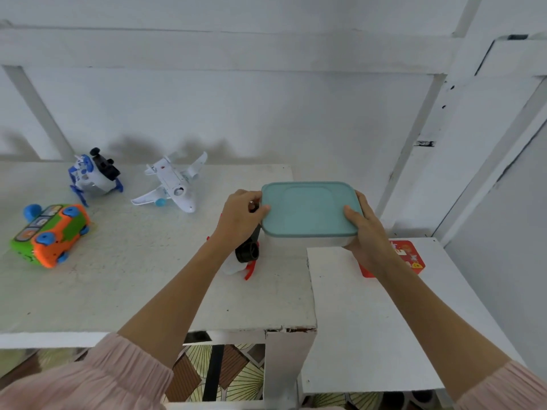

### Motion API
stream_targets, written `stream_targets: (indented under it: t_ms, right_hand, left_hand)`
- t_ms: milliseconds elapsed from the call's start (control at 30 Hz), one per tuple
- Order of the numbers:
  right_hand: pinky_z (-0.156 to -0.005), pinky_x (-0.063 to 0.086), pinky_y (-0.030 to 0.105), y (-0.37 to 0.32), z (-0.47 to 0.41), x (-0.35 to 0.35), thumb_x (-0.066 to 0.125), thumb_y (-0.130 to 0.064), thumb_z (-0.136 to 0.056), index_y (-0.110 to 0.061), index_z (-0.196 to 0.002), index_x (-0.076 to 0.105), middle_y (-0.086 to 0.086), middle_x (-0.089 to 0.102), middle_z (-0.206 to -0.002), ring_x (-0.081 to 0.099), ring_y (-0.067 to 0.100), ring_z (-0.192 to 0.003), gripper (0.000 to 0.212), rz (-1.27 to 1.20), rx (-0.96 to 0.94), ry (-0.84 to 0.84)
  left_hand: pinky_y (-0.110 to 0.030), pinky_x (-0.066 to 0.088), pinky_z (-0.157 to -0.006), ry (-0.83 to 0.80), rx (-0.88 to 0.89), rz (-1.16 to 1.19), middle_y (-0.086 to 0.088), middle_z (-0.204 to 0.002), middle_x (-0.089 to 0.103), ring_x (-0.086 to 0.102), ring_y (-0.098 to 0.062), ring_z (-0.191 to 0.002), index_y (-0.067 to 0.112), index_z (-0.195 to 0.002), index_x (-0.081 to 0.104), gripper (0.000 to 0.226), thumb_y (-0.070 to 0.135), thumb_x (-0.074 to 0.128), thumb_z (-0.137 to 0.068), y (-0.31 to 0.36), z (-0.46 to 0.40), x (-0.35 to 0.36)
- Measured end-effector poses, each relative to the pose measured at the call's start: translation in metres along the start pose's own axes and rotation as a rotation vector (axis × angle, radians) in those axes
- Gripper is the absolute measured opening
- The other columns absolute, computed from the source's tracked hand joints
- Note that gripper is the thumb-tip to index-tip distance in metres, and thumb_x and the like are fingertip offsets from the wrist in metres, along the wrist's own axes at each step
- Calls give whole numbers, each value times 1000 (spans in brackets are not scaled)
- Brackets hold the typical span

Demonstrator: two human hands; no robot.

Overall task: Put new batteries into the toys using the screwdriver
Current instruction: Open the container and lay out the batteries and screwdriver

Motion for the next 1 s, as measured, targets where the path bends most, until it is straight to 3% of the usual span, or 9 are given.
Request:
stream_targets:
  t_ms: [300, 600, 833, 933, 1000]
  right_hand:
    - [-74, 50, 40, 22, -2, 14, 39, -10, -96, -29, -131, 40, 2, 55, -118, 56, 20, -99, 39, 13, 25, 10]
    - [-72, 52, 38, 37, -6, 56, 39, -10, -97, -28, -129, 39, 5, 54, -119, 57, 21, -101, 37, -8, 15, -55]
    - [-88, 46, 49, 52, -7, 96, 40, -10, -97, -29, -131, 37, 4, 54, -120, 55, 24, -106, 39, -17, 27, -52]
    - [-78, 50, 41, 56, -5, 115, 41, -10, -96, -27, -132, 36, 4, 55, -119, 56, 21, -102, 40, -28, 21, -56]
    - [-80, 50, 41, 60, -5, 126, 42, -11, -96, -30, -132, 37, 1, 56, -119, 57, 21, -103, 40, -26, 20, -54]
  left_hand:
    - [-15, 23, -83, -93, 40, -189, -14, -118, 52, 40, -22, -110, 4, -131, 53, 40, 18, 57, -93, -23, 9, -4]
    - [-16, 25, -82, -95, 49, -234, -13, -117, 54, 38, -14, -101, 7, -130, 55, 39, 19, 58, -93, -51, 10, -41]
    - [-23, 29, -90, -160, 33, -297, -13, -124, 51, 43, -20, -108, 8, -135, 50, 44, 23, 55, -95, -76, 11, -75]
    - [-23, 30, -90, -162, 26, -302, -13, -123, 52, 44, -22, -109, 7, -135, 50, 44, 23, 56, -95, -87, 13, -90]
    - [-23, 30, -89, -153, 30, -291, -14, -121, 52, 44, -21, -107, 7, -134, 51, 43, 21, 56, -94, -93, 16, -100]
Point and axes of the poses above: each hand's wrist, its own z-axis away from the middle knuckle, its own x-axis out of the palm, y = z × x, the point moved 4 cm from there along -z, towards the middle knuckle
